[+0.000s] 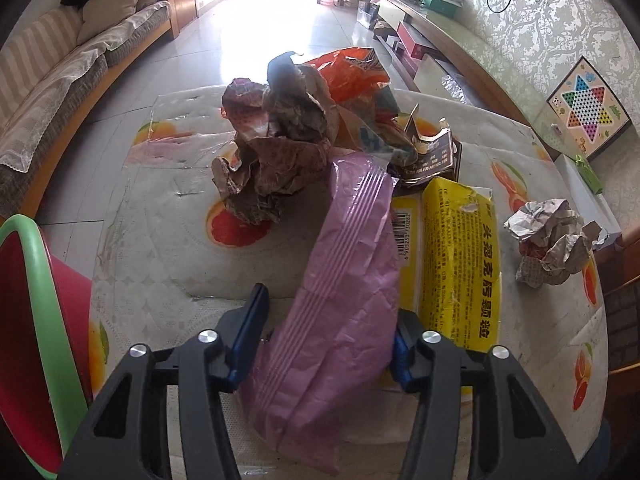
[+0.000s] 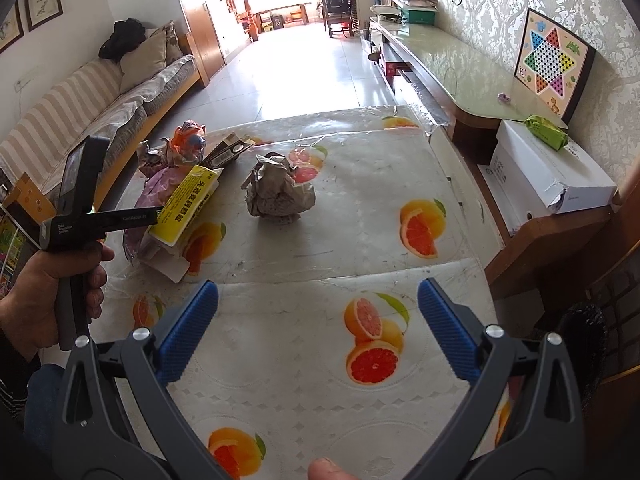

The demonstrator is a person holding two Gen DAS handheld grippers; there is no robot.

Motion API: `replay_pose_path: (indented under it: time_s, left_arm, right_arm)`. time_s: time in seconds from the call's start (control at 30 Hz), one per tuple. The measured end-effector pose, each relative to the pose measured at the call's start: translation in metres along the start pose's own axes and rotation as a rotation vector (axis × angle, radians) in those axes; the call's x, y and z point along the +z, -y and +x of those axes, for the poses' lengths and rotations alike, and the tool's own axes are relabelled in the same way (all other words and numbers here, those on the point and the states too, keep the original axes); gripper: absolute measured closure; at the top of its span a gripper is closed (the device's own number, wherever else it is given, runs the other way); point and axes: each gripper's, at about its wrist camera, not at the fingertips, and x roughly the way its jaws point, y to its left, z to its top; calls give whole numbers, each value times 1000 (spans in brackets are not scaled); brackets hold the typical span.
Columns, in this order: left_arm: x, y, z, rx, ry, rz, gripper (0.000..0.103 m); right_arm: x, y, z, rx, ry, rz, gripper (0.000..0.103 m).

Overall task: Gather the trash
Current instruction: 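Grasp the pink plastic bag on the table with the left gripper, then grasp the crumpled paper ball with the right gripper while the left gripper holds the pink bag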

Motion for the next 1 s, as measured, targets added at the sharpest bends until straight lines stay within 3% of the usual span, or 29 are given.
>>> replay_pose_path:
  time_s: [0.2, 0.53, 0.73, 1.0]
  left_arm:
    - [-9, 6, -25, 3, 44, 52, 76]
    - [-38, -5, -93, -28, 134, 81, 77]
    - [-53, -23, -122, -50, 170, 50, 77]
    - [-69, -44, -136, -61, 182, 3, 77]
  right_arm:
    - [1, -3, 3, 3, -3, -3, 5]
    - [35, -21, 23, 31, 38, 8, 5]
    - [65, -42, 61, 34, 23, -64, 5]
    - [75, -59, 115, -16, -26, -158, 5]
